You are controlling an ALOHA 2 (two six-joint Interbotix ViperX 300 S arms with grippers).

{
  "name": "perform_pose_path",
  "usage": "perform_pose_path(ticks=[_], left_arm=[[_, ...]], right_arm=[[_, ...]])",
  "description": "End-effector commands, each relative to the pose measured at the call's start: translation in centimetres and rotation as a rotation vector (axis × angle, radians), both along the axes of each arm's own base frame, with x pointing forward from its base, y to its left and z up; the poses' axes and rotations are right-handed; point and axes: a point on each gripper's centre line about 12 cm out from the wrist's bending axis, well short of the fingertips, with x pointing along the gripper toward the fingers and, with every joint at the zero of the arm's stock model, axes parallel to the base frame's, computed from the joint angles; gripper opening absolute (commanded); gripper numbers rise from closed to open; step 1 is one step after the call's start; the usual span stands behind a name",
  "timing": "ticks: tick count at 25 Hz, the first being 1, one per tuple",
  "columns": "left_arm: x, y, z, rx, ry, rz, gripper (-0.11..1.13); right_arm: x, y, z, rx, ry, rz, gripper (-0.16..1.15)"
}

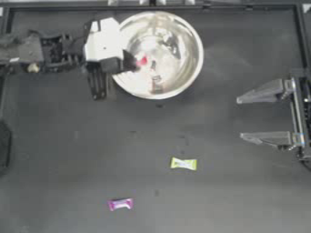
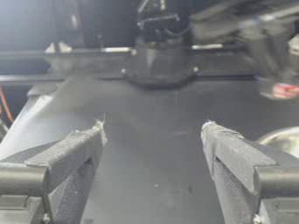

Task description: Put candies in bowl

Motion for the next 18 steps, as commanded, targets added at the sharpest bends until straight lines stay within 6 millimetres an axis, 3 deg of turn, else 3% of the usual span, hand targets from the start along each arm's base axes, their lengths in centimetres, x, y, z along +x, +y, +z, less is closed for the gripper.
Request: perform_pose_path(ticks=[1,7,14,16,18], left_arm=[[0.5,2.6,0.7,0.025,-0.059,0.052,0.06],[2.0,5.5,-2.3,0.011,-0.032,0.094,0.06],[3.6,7.1,-4.5,-0.007,0.004,0.110,0.09],[3.6,7.5,-5.2,-0.009,0.018,0.115,0.16],[3.7,7.9,-5.6,-0.008,0.022,0.120,0.34]], right_arm=[[0.2,0.0,0.4,0.002,-0.014,0.000,0.97],[0.2,0.0,0.5,0.002,-0.018,0.000,0.97],[0.1,0.0,0.3,0.009,-0.016,-0.002,0.97],[0.1,0.0,0.2,0.012,-0.013,-0.003,0.97],[0.1,0.0,0.1,0.015,-0.010,-0.004,0.97]])
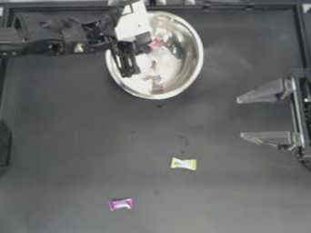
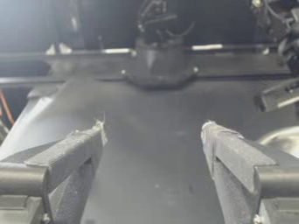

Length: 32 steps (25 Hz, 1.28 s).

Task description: Put candies in bowl

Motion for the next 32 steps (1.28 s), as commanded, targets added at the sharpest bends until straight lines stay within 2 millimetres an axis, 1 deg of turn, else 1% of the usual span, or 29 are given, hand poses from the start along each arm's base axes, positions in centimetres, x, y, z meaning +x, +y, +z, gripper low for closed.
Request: perform_pose_path(ticks=[1,2,3,5,6,7,10,14,17,20,24,29,32], left_arm=[[0.3,0.9,1.7,0.031,-0.048,0.010,0.47],[0.3,1.0,1.6,0.030,-0.050,0.015,0.61],[0.3,1.2,1.6,0.032,-0.060,0.019,0.80],[0.3,1.5,1.6,0.036,-0.069,0.025,1.03],[0.3,1.5,1.7,0.036,-0.073,0.026,1.09],[0.3,1.5,1.8,0.040,-0.074,0.024,1.07],[0.1,1.4,2.2,0.045,-0.080,0.023,0.97],[-0.3,1.1,3.4,0.055,-0.101,0.023,0.97],[-0.5,-0.1,5.0,0.067,-0.128,0.004,0.98],[-1.2,-2.2,6.9,0.081,-0.162,-0.030,0.97],[-2.9,-5.7,9.2,0.091,-0.212,-0.083,0.95],[-5.9,-10.5,11.8,0.053,-0.300,-0.141,0.95],[-8.0,-13.5,13.4,0.020,-0.373,-0.186,0.95]], right_arm=[[0.1,0.0,0.3,0.005,-0.012,-0.001,0.97],[0.1,0.0,0.2,0.007,-0.011,-0.002,0.97],[0.1,0.0,0.2,0.008,-0.010,-0.002,0.97],[0.1,0.0,0.2,0.008,-0.010,-0.002,0.97],[0.1,0.0,0.2,0.008,-0.010,-0.002,0.97],[0.1,0.0,0.2,0.007,-0.009,-0.002,0.97],[0.1,0.0,0.2,0.007,-0.009,-0.002,0.97],[0.1,0.0,0.2,0.008,-0.010,-0.002,0.97],[0.0,0.0,0.1,0.005,-0.009,-0.002,0.97],[0.1,-0.1,0.3,0.003,-0.021,-0.005,0.97],[0.0,-0.1,0.2,0.006,-0.020,-0.006,0.97],[0.1,-0.1,0.3,0.004,-0.023,-0.006,0.97],[0.1,-0.1,0.5,0.004,-0.026,-0.006,0.97]])
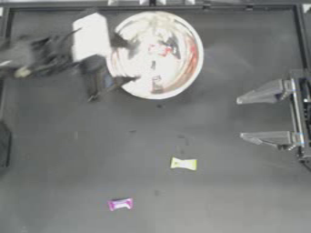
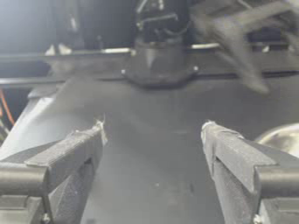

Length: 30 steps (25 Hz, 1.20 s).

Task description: Put candies in bowl

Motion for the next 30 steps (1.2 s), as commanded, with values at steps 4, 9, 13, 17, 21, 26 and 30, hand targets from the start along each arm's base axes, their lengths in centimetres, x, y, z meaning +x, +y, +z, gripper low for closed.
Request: perform_pose_path(ticks=[4,9,13,17,21,26,30], left_arm=[[-4.5,-5.7,4.1,-0.043,-0.180,-0.108,0.95],[-6.4,-8.5,3.8,-0.045,-0.252,-0.193,0.95],[-8.0,-10.3,2.9,-0.047,-0.327,-0.248,0.95],[-8.9,-10.9,1.5,-0.076,-0.342,-0.260,0.95],[-9.5,-11.1,0.4,-0.088,-0.342,-0.261,0.95],[-10.2,-11.4,-0.5,-0.098,-0.339,-0.269,0.95],[-10.4,-11.3,-1.0,-0.106,-0.342,-0.264,0.95]], right_arm=[[0.2,0.0,0.7,-0.004,-0.021,0.000,0.97],[0.2,0.0,0.7,-0.007,-0.020,0.001,0.97],[0.3,0.0,0.7,-0.005,-0.018,0.001,0.97],[0.3,0.0,0.7,-0.005,-0.012,0.001,0.97],[0.4,0.0,0.8,0.000,0.009,0.002,0.97],[1.3,0.1,1.1,0.041,0.123,0.008,0.97],[3.4,-0.2,0.6,0.079,0.345,0.009,0.97]])
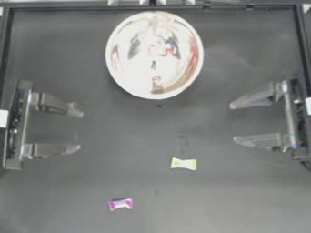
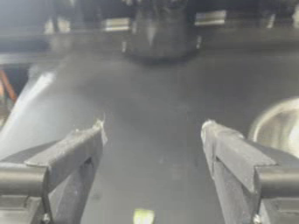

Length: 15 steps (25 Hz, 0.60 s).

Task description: Put candies in bowl

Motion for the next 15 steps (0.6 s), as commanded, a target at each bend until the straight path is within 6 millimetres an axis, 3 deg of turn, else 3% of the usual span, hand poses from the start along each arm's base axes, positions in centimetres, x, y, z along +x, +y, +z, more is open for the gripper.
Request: perform_pose_path(ticks=[1,6,15], left_arm=[[0.0,0.0,0.2,-0.007,-0.022,0.003,0.95],[-0.4,0.1,-0.3,-0.019,-0.025,0.010,0.95],[-0.9,0.2,-0.6,-0.028,-0.028,0.016,0.95]], right_arm=[[2.4,-0.3,0.5,0.035,0.168,0.002,0.97],[5.9,-0.3,-0.8,0.058,0.416,0.026,0.97],[10.7,0.4,-3.9,0.080,0.678,0.055,0.96]])
